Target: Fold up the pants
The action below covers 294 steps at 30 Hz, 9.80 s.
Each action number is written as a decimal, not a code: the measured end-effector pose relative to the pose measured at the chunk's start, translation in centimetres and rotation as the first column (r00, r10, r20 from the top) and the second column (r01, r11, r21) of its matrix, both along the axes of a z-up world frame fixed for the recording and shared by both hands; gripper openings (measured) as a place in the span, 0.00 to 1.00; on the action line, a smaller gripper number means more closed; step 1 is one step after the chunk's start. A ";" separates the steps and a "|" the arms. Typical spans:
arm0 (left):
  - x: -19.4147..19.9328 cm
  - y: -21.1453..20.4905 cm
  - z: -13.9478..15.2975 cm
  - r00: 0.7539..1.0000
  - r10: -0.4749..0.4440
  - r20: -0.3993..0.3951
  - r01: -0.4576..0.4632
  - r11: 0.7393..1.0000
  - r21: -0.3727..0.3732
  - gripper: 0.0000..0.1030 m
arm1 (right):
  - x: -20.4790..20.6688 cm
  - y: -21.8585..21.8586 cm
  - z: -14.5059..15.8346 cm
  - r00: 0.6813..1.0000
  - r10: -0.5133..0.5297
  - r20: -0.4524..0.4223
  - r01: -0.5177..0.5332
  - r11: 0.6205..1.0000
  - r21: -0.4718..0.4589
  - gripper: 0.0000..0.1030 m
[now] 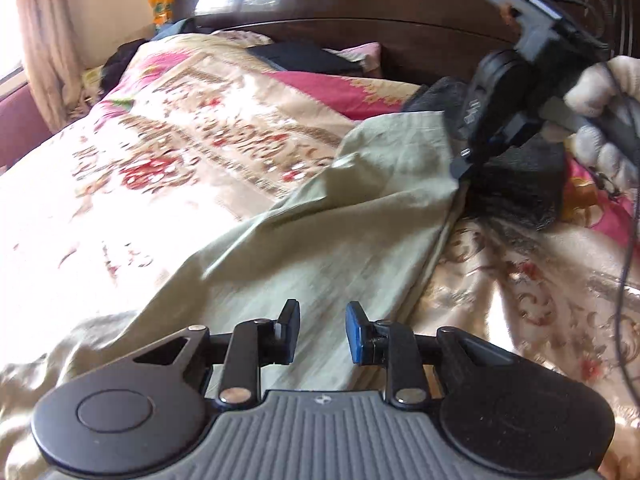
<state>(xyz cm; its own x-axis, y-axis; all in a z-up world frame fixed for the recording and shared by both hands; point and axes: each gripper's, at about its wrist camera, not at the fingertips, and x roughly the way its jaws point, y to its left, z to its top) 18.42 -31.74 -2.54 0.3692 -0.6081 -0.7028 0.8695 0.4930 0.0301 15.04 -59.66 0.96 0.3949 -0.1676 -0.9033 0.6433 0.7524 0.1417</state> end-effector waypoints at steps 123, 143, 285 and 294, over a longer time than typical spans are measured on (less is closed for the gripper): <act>2.8 9.7 -1.1 0.985 0.145 -0.091 -0.151 0.987 -0.052 0.55 | 6.4 18.3 12.2 0.756 0.186 0.627 -0.298 0.952 0.076 0.05; 0.1 33.1 -1.7 0.806 0.568 -0.167 -0.577 0.817 -0.002 0.55 | 11.8 55.1 0.8 0.233 0.966 0.114 -0.878 0.260 -0.403 0.05; 6.8 40.0 -0.5 0.641 0.758 -0.118 -0.762 0.647 0.019 0.35 | 6.4 27.6 -5.3 0.857 0.337 0.390 -0.470 0.821 0.322 0.06; 1.9 39.8 0.7 0.664 0.727 -0.176 -0.741 0.670 -0.031 0.25 | 2.6 25.7 -3.0 0.835 0.355 0.421 -0.491 0.826 0.278 0.06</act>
